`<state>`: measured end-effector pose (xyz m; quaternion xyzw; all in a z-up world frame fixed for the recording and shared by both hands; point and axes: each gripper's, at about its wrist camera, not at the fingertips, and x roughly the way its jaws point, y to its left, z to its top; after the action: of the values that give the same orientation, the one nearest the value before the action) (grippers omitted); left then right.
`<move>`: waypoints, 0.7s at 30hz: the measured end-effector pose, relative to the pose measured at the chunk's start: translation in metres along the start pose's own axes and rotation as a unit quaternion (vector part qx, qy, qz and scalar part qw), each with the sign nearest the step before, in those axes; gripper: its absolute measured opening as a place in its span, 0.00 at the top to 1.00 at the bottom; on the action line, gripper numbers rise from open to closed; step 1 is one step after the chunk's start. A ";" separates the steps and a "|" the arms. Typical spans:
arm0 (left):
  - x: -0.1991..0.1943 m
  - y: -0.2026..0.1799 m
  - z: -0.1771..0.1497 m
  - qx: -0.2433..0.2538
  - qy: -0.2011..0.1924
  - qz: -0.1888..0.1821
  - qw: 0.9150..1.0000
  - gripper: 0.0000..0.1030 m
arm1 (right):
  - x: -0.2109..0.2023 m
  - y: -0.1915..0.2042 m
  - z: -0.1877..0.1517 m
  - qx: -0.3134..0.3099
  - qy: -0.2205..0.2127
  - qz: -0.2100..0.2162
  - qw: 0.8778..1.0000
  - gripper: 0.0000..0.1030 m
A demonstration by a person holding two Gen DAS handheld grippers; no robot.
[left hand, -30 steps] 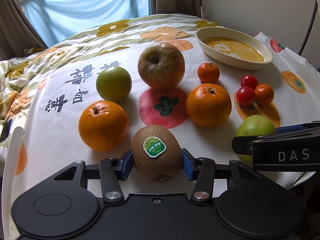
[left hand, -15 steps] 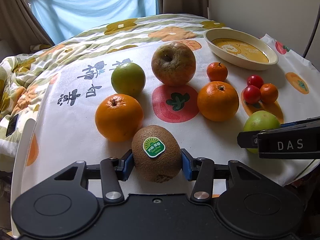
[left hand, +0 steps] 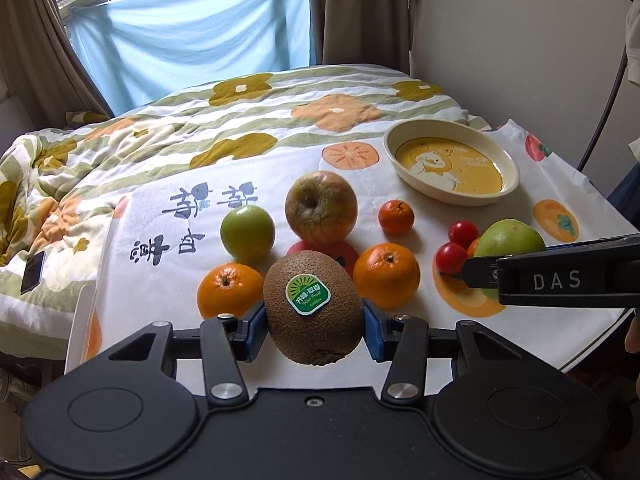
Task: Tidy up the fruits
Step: 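Carry kiwi and pomelo into the white bowl and open both tools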
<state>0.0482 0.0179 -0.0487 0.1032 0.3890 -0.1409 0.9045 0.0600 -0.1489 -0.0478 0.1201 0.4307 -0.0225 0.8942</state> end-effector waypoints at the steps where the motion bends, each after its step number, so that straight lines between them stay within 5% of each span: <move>1: -0.002 -0.004 0.005 0.002 -0.002 0.000 1.000 0.49 | -0.004 -0.003 0.003 -0.002 -0.004 -0.002 1.000 0.32; 11: 0.001 -0.045 0.057 0.018 -0.027 -0.004 0.999 0.49 | -0.028 -0.064 0.039 -0.013 -0.029 -0.026 0.999 0.32; 21: 0.035 -0.088 0.106 -0.005 -0.023 0.013 1.000 0.49 | -0.007 -0.132 0.092 -0.033 -0.026 -0.016 0.999 0.32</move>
<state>0.1136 -0.1019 -0.0094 0.1001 0.3677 -0.1295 0.9154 0.1071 -0.2990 -0.0127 0.0834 0.4098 -0.0257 0.9080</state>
